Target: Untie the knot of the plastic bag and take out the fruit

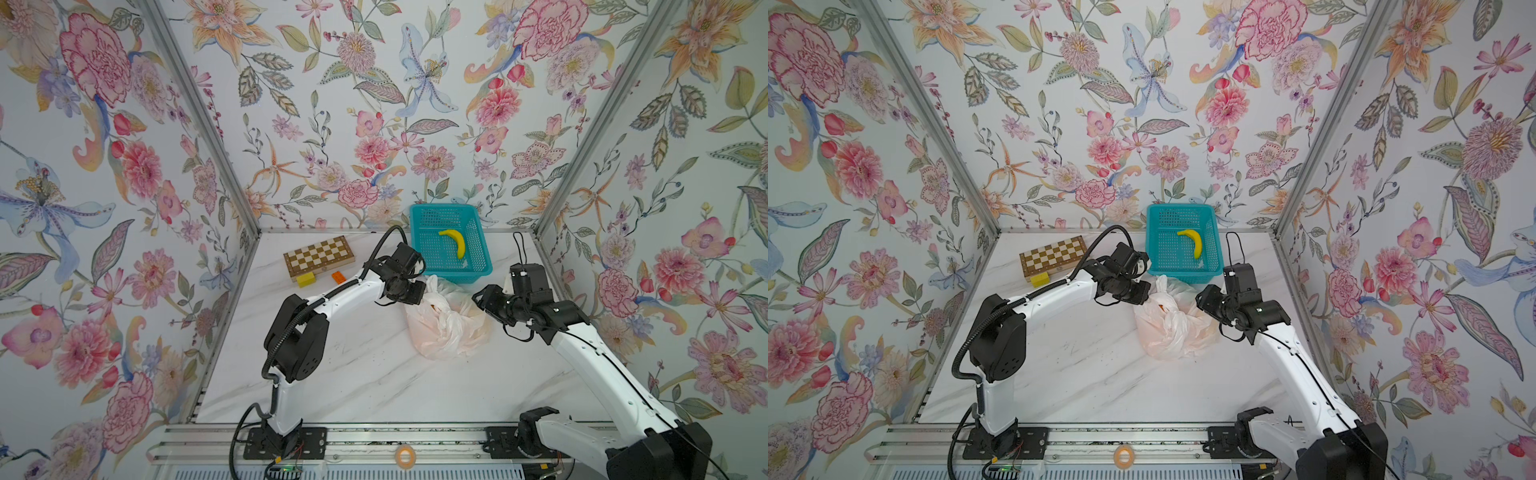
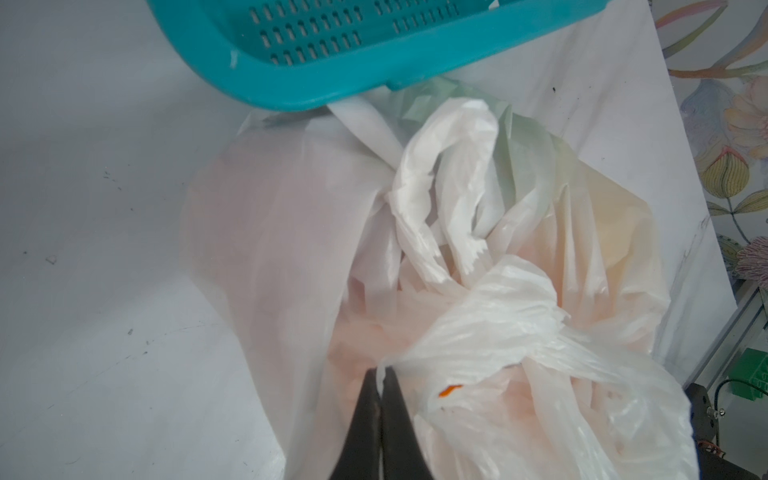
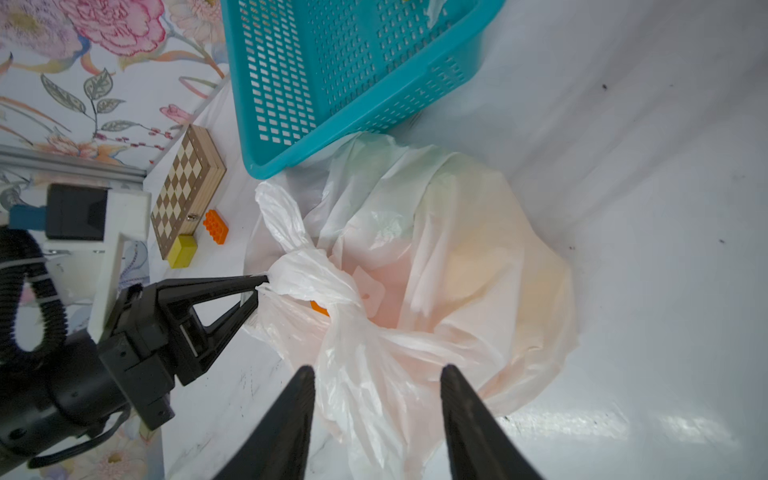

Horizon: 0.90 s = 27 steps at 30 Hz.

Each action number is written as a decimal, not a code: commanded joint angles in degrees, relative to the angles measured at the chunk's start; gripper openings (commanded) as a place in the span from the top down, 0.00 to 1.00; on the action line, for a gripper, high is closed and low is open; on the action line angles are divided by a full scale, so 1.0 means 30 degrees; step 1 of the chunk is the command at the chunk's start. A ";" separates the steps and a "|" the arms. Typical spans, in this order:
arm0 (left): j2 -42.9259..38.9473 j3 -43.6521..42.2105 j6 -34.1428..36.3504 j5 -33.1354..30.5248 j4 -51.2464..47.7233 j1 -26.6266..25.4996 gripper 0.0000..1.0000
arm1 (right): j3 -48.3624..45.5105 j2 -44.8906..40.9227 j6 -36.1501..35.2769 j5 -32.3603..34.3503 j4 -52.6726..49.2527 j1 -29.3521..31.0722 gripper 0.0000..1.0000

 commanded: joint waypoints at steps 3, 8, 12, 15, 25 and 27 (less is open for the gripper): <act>-0.0602 0.0605 0.0389 -0.0277 -0.0470 0.0114 1.00 | 0.1706 0.3129 -0.1700 0.0210 -0.1767 0.1624 0.46; -0.0654 0.0394 0.0384 -0.0549 -0.0203 0.0097 0.99 | 0.2293 0.5147 -0.1907 -0.0046 -0.1892 0.2670 0.53; -0.0719 0.0434 0.0383 -0.0833 -0.0178 0.0115 0.99 | 0.2390 0.5892 -0.2062 0.0441 -0.1904 0.3118 0.75; -0.0930 0.0153 0.0332 -0.1539 -0.0315 0.0115 0.99 | 0.2078 0.5691 -0.1737 0.1139 -0.1870 0.3041 0.87; -0.2124 -0.1465 0.0348 -0.3909 -0.0349 0.0756 0.81 | -0.0216 0.3503 -0.0999 0.1293 -0.1831 0.1926 0.92; -0.2379 -0.1375 0.0926 -0.3424 0.0203 0.0729 0.73 | -0.0226 0.3389 -0.1060 0.0892 -0.1644 0.1947 0.92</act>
